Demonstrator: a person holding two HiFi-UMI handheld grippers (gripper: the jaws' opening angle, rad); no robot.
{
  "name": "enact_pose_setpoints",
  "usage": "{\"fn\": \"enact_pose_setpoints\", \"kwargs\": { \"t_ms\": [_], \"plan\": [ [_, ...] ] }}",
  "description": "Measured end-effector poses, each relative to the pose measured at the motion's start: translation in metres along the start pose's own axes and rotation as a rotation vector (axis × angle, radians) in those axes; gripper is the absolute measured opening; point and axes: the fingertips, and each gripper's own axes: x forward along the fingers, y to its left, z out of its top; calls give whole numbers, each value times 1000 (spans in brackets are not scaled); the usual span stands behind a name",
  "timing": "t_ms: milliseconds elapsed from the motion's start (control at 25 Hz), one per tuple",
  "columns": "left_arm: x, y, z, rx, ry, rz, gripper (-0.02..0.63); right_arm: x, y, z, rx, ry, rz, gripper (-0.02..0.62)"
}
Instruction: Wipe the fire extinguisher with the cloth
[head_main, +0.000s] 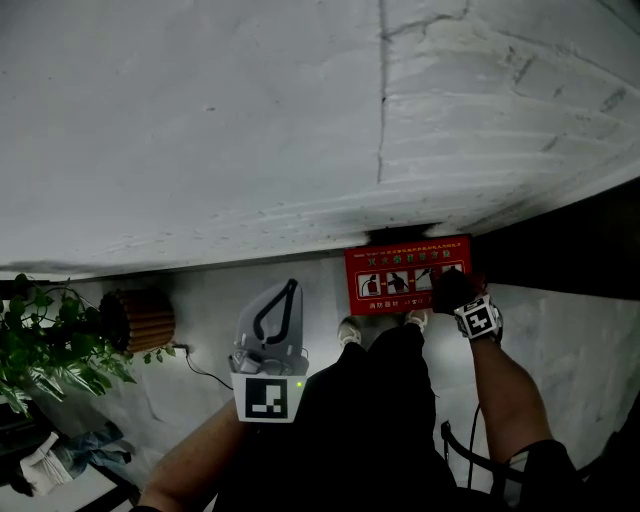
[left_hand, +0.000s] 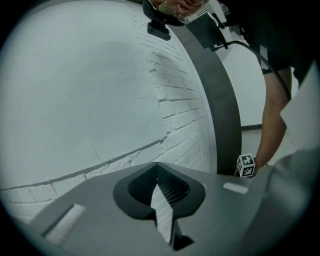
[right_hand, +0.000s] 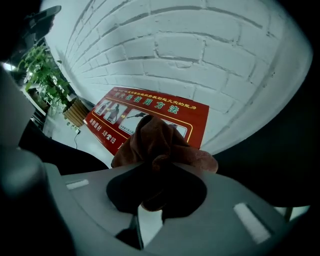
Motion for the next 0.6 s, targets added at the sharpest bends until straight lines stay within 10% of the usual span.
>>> {"fn": "enact_pose_setpoints", "kwargs": {
  "t_ms": [240, 600],
  "plan": [
    [-7, 5, -6, -7, 9, 13, 0, 2, 6, 8, 33, 27, -25, 59],
    [-21, 24, -19, 18, 29, 61, 0, 20, 122, 162, -166, -207, 124, 58]
  ]
}}
